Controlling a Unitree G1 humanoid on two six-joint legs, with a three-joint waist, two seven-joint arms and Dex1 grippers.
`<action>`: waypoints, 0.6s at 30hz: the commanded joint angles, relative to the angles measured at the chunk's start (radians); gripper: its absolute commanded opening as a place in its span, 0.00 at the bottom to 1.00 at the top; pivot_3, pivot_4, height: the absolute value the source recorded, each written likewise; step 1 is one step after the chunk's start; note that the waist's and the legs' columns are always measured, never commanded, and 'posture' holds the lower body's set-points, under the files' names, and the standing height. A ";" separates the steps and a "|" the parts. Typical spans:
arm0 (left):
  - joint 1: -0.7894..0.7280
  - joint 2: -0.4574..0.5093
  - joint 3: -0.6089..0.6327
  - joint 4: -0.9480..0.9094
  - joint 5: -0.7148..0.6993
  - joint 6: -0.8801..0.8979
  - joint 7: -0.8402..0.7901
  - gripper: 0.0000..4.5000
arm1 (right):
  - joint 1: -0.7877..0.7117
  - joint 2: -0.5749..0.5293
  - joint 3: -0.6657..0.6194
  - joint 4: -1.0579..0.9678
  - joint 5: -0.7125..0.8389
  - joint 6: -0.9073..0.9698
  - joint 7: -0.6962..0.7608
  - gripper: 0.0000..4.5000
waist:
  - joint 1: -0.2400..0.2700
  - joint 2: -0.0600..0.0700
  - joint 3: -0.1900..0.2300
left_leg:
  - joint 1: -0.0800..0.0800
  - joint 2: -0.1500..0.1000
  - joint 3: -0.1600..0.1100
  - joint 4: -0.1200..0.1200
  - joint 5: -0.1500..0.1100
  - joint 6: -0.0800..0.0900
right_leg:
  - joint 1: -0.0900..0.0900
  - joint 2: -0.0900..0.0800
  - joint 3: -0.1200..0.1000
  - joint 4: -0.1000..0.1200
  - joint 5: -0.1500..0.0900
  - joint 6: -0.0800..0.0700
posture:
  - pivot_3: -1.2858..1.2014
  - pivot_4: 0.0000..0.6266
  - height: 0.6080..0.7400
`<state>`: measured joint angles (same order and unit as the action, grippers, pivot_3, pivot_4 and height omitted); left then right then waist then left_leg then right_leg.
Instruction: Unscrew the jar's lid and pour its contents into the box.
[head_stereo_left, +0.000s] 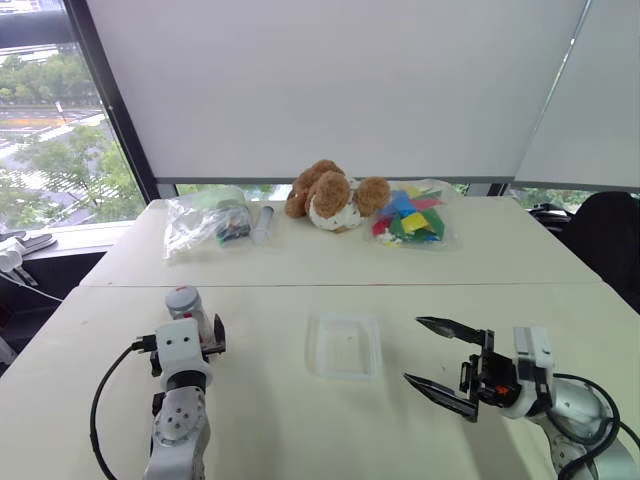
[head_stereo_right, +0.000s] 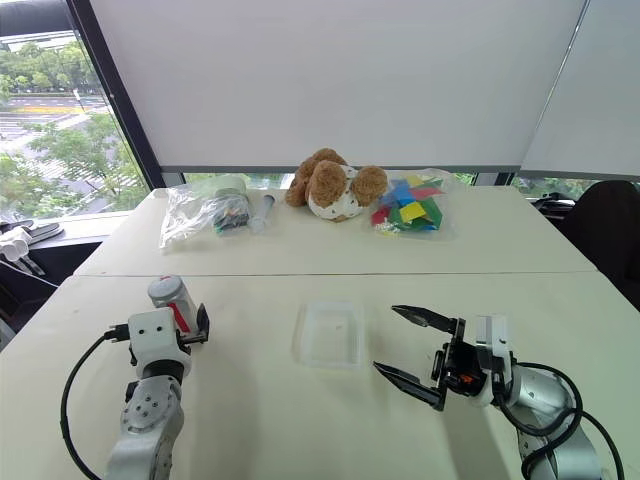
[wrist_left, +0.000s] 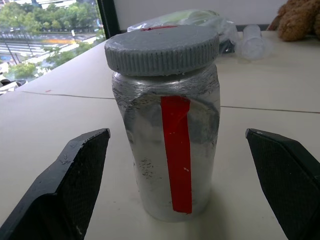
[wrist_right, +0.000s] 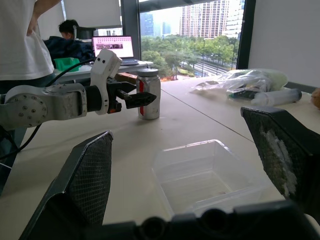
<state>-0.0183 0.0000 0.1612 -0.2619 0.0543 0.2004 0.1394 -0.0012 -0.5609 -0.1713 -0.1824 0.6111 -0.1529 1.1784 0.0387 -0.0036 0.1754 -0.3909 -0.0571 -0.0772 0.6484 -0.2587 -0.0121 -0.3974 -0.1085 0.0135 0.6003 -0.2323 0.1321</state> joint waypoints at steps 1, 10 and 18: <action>-0.029 0.005 -0.001 0.012 0.024 -0.047 0.031 1.00 | 0.002 -0.009 -0.013 -0.056 0.012 0.013 -0.017 1.00 | 0.000 0.000 0.000 | 0.000 0.000 0.000 0.000 0.000 0.000 | 0.000 0.000 0.000 0.000 0.000 0.000 | 0.52 0.24 1.00; -0.118 0.037 0.012 0.171 0.028 -0.136 0.051 1.00 | 0.015 -0.021 -0.027 -0.093 0.014 0.042 -0.047 1.00 | 0.001 0.000 0.000 | 0.000 0.000 0.000 0.000 0.000 0.000 | 0.000 0.000 0.000 0.001 0.000 0.000 | 0.52 0.24 1.00; -0.160 0.064 0.011 0.262 0.026 -0.209 0.040 0.81 | 0.007 -0.015 -0.018 -0.100 -0.002 0.051 -0.080 1.00 | 0.001 0.000 0.000 | 0.000 0.000 0.000 0.000 0.000 0.000 | 0.000 0.000 0.000 0.001 0.000 0.000 | 0.52 0.24 1.00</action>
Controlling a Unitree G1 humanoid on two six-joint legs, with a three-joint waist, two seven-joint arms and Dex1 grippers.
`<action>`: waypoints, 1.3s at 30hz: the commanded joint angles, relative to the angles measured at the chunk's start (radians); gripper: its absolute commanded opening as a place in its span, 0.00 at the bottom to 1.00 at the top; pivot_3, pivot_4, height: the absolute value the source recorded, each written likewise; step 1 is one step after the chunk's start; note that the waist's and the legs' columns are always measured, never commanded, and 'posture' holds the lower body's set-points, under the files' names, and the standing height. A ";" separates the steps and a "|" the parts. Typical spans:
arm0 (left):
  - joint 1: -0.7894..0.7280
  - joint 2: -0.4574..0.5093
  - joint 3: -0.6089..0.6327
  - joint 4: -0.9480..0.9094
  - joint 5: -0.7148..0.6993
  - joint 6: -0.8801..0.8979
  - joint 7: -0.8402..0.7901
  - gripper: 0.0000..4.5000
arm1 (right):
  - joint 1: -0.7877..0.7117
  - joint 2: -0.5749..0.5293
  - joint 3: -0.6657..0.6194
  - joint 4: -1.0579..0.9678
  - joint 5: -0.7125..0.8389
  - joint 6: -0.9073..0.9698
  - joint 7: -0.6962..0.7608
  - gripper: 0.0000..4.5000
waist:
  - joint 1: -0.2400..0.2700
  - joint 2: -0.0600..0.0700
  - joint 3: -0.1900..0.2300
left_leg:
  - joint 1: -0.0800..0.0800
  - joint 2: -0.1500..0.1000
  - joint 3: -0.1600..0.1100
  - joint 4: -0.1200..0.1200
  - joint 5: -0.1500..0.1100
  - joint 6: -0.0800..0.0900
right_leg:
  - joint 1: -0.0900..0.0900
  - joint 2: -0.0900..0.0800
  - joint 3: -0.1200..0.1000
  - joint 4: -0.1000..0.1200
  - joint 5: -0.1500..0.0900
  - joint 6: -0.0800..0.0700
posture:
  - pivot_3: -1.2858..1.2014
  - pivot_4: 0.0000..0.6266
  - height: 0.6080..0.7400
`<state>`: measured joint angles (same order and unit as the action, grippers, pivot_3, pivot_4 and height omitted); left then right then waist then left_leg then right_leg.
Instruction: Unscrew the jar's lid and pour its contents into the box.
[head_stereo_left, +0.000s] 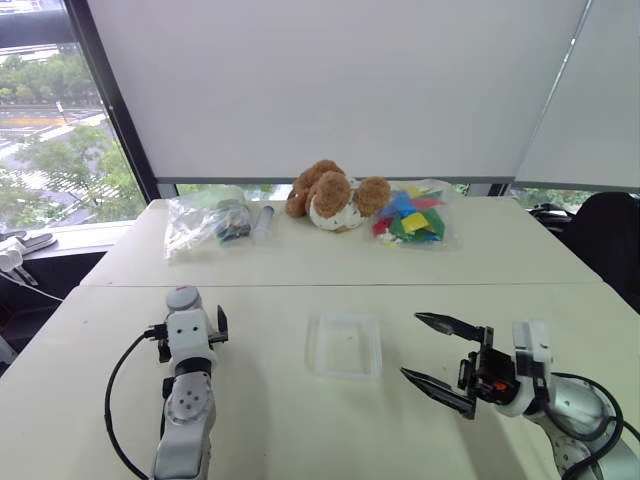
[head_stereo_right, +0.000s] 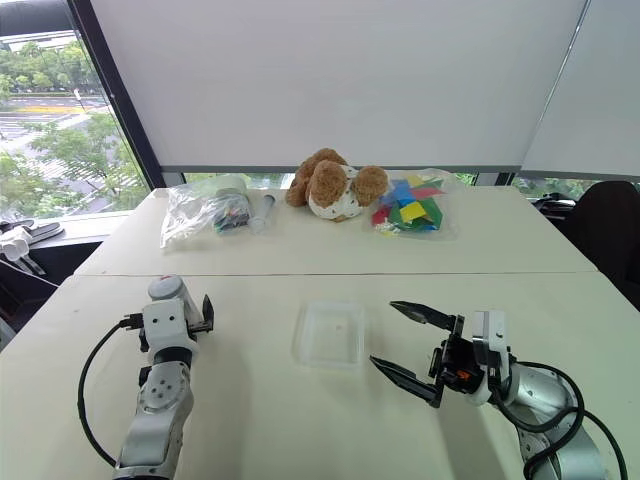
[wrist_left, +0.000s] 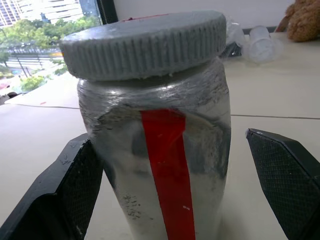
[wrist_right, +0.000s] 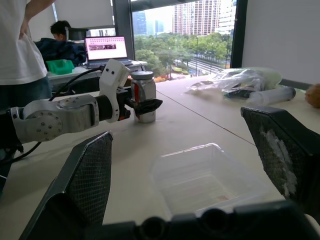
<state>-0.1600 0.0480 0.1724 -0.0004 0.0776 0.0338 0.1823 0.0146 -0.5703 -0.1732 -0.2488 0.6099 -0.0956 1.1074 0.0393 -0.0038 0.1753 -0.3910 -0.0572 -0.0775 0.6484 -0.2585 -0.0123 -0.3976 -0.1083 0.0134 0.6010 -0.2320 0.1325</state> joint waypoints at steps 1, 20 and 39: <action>-0.020 0.021 0.001 0.004 0.004 -0.057 -0.001 0.69 | -0.011 -0.004 -0.015 -0.028 -0.003 -0.009 -0.010 1.00 | 0.000 0.000 0.000 | 0.000 0.000 0.000 0.000 0.000 0.000 | 0.000 0.000 0.000 0.000 0.000 0.000 | 0.52 0.24 1.00; -0.046 0.695 -0.037 -0.296 -0.843 0.329 -1.171 0.47 | -0.144 -0.181 -0.015 -0.375 0.293 0.536 -0.348 1.00 | -0.004 0.001 0.001 | -0.001 0.002 0.001 0.000 0.000 0.000 | -0.003 0.000 0.002 0.002 -0.002 -0.006 | 0.52 0.24 1.00; -0.298 0.481 -0.313 -0.187 -0.611 0.253 -1.290 0.47 | -0.622 -0.048 0.288 -0.297 0.288 0.853 -0.436 1.00 | -0.033 0.000 0.002 | -0.009 0.002 0.000 -0.001 0.001 0.000 | -0.010 0.002 0.001 0.001 0.001 -0.003 | 0.52 0.24 1.00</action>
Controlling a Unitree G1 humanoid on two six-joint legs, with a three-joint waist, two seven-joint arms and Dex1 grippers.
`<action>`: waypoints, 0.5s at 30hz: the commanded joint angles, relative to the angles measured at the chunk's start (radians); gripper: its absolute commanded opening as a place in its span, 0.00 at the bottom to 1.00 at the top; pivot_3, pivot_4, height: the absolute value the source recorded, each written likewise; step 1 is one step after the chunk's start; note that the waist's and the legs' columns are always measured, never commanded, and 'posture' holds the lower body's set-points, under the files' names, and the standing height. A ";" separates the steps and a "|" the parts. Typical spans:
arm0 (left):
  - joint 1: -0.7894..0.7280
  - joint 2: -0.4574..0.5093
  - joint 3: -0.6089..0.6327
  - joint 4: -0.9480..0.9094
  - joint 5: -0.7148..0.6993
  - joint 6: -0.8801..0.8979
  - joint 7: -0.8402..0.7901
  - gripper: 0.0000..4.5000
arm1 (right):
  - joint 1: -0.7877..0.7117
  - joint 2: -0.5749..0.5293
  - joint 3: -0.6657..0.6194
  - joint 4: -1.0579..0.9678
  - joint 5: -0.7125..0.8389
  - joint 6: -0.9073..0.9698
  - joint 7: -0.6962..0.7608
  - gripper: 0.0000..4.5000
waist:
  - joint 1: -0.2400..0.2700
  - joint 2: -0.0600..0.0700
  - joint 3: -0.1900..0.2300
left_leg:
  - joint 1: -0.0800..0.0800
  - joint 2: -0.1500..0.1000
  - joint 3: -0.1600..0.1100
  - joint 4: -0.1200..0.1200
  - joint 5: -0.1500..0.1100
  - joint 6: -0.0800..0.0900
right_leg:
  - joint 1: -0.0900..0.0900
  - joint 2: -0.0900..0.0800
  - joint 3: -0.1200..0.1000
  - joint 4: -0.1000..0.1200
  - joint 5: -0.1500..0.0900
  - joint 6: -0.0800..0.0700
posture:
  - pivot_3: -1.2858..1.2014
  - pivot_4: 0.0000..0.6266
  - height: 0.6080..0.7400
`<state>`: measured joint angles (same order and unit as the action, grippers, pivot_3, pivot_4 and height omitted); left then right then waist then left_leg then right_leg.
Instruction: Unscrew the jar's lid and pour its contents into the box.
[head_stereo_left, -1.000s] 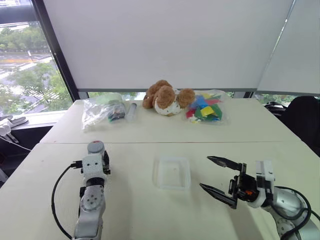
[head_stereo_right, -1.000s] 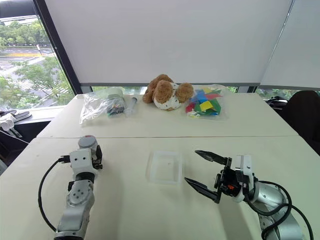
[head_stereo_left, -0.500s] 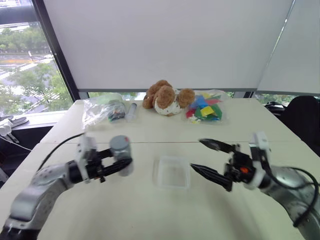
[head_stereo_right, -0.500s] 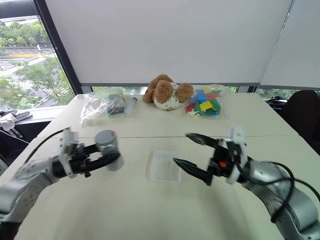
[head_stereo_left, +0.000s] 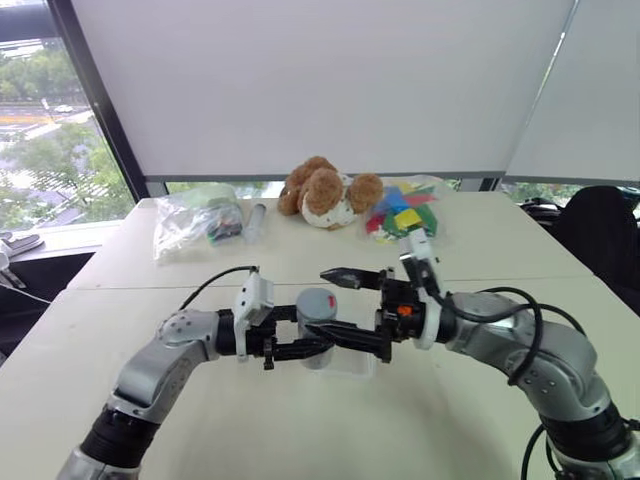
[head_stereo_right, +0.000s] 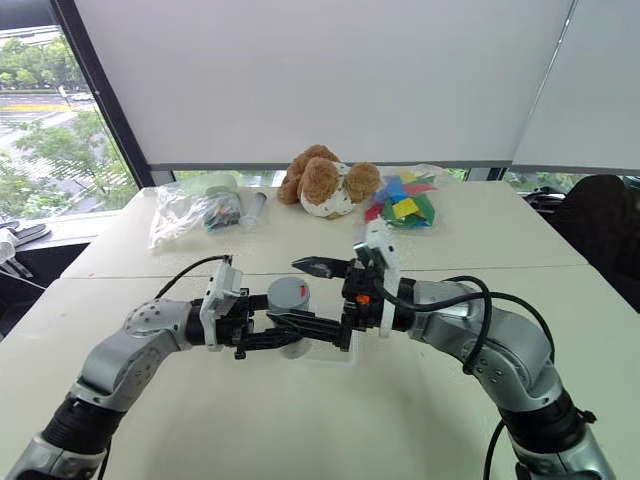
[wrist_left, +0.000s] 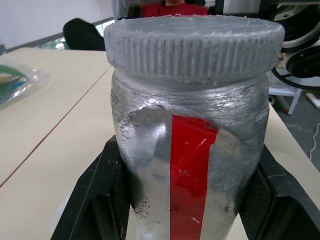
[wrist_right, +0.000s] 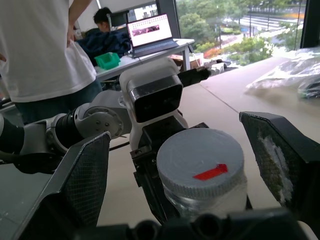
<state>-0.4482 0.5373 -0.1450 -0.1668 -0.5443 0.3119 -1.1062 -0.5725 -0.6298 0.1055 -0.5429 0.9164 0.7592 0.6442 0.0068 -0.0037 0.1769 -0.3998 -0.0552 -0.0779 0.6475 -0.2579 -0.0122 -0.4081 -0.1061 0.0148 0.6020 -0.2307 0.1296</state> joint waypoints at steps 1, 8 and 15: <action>-0.007 -0.013 0.006 -0.023 0.014 -0.026 -0.002 0.47 | -0.041 0.017 0.016 0.002 -0.028 -0.003 0.031 1.00 | -0.002 0.000 0.000 | 0.000 0.000 0.000 0.000 0.000 0.000 | 0.000 0.000 0.000 0.001 0.000 0.000 | 0.52 0.24 1.00; 0.009 -0.031 0.009 -0.032 0.033 -0.037 -0.001 0.47 | -0.067 0.059 0.037 0.034 -0.083 -0.007 0.050 1.00 | -0.002 0.000 0.000 | 0.001 0.000 -0.001 0.001 0.000 0.000 | -0.002 0.001 0.000 0.006 0.000 0.000 | 0.52 0.24 1.00; 0.019 -0.040 0.015 -0.040 0.039 -0.045 0.000 0.47 | -0.066 0.070 0.036 0.055 -0.124 -0.014 0.086 0.70 | -0.002 0.000 0.000 | 0.001 0.000 -0.001 0.001 0.000 0.000 | -0.003 0.001 0.000 0.009 0.000 0.001 | 0.52 0.24 1.00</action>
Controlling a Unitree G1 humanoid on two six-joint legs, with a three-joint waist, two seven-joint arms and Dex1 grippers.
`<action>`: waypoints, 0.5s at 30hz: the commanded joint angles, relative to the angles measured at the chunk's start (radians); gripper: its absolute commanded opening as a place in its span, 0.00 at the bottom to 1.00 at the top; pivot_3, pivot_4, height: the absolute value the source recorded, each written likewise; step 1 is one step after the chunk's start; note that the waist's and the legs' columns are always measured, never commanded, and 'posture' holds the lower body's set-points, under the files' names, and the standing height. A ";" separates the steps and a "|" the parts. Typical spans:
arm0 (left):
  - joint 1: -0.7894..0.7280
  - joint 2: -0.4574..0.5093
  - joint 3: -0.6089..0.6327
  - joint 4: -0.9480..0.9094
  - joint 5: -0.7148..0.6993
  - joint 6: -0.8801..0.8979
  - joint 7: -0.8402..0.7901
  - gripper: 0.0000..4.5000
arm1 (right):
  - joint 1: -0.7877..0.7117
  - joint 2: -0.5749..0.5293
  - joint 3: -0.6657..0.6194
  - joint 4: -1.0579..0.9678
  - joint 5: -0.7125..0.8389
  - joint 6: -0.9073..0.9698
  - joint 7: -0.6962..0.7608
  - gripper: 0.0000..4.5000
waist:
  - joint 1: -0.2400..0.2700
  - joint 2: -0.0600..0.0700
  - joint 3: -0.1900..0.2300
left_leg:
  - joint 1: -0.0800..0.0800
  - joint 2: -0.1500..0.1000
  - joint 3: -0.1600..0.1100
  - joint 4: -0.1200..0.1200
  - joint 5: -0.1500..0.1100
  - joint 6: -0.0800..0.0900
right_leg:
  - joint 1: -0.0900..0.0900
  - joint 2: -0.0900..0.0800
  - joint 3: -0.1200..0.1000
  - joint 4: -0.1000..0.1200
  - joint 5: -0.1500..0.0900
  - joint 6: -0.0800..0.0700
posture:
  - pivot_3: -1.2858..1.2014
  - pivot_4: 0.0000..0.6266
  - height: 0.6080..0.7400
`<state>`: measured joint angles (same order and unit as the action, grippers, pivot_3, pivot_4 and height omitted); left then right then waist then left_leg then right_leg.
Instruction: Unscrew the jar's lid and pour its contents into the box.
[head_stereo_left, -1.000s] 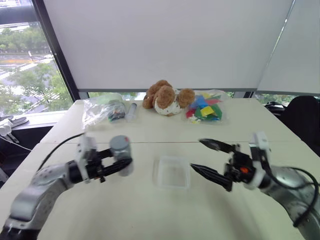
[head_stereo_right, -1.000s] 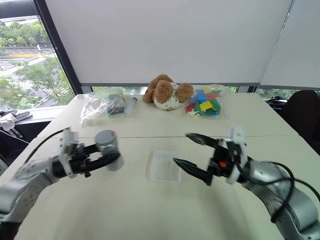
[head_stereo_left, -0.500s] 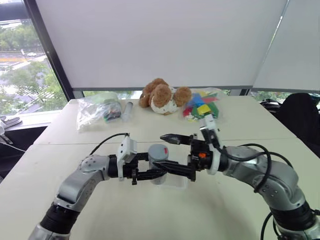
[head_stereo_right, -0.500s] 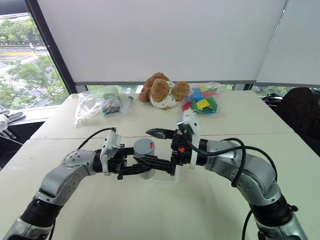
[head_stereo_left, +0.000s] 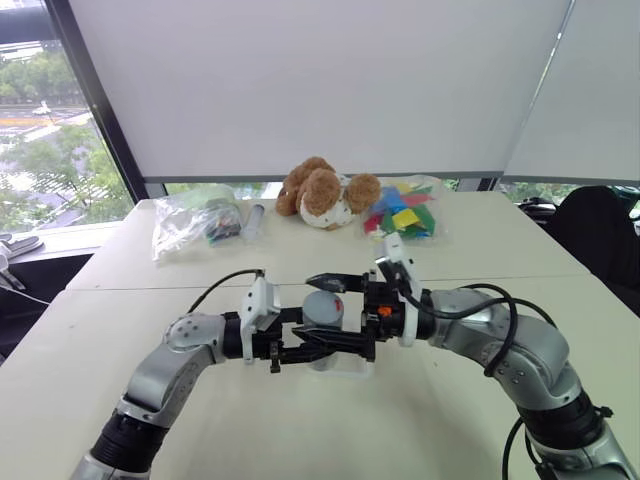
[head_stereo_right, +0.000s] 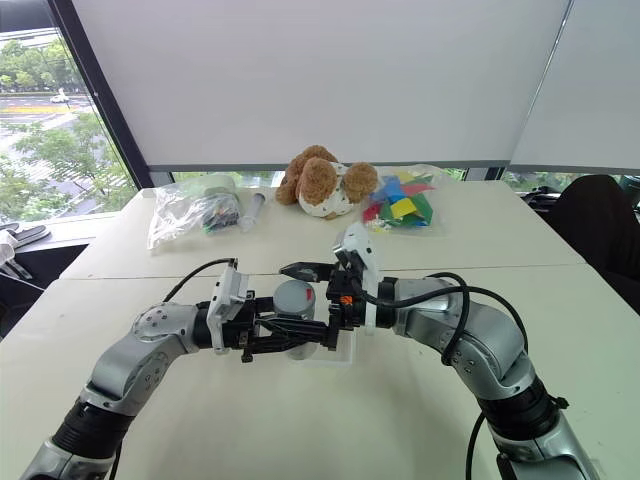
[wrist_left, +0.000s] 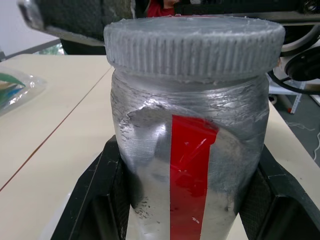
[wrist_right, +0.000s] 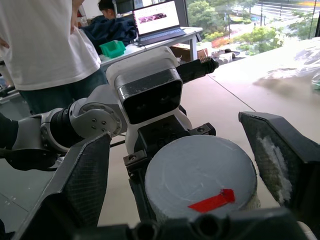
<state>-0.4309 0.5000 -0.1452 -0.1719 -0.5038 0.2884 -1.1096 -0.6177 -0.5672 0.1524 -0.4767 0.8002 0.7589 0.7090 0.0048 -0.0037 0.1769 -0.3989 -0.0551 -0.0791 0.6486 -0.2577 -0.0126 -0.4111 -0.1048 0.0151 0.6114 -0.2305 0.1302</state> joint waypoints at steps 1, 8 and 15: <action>0.002 -0.005 0.016 -0.037 -0.004 -0.019 0.003 0.47 | -0.019 0.005 -0.010 -0.007 -0.016 -0.018 0.029 0.58 | 0.000 0.000 0.000 | 0.000 0.000 0.000 0.000 0.000 0.000 | 0.000 0.000 0.000 0.000 0.000 0.000 | 0.52 0.24 1.00; -0.004 -0.004 0.018 -0.054 -0.053 0.007 -0.047 0.47 | -0.040 -0.019 -0.026 0.017 -0.022 -0.045 0.137 0.51 | 0.000 0.000 0.000 | 0.000 0.000 0.000 0.000 0.000 0.000 | 0.000 0.000 0.000 0.000 0.000 0.000 | 0.52 0.24 1.00; -0.043 0.034 -0.002 -0.086 -0.164 0.045 -0.275 0.47 | -0.177 -0.098 0.001 0.132 0.006 -0.121 0.567 0.51 | -0.004 0.000 0.001 | 0.001 0.000 0.000 0.000 0.000 0.000 | 0.001 0.001 0.000 0.000 0.000 0.000 | 0.52 0.24 1.00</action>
<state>-0.4725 0.5170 -0.1697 -0.2382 -0.5947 0.3233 -1.3128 -0.7666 -0.6468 0.1727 -0.3571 0.8087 0.6796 1.1948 0.0004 -0.0034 0.1777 -0.3976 -0.0550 -0.0790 0.6488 -0.2577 -0.0126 -0.4100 -0.1036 0.0148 0.6117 -0.2306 0.1302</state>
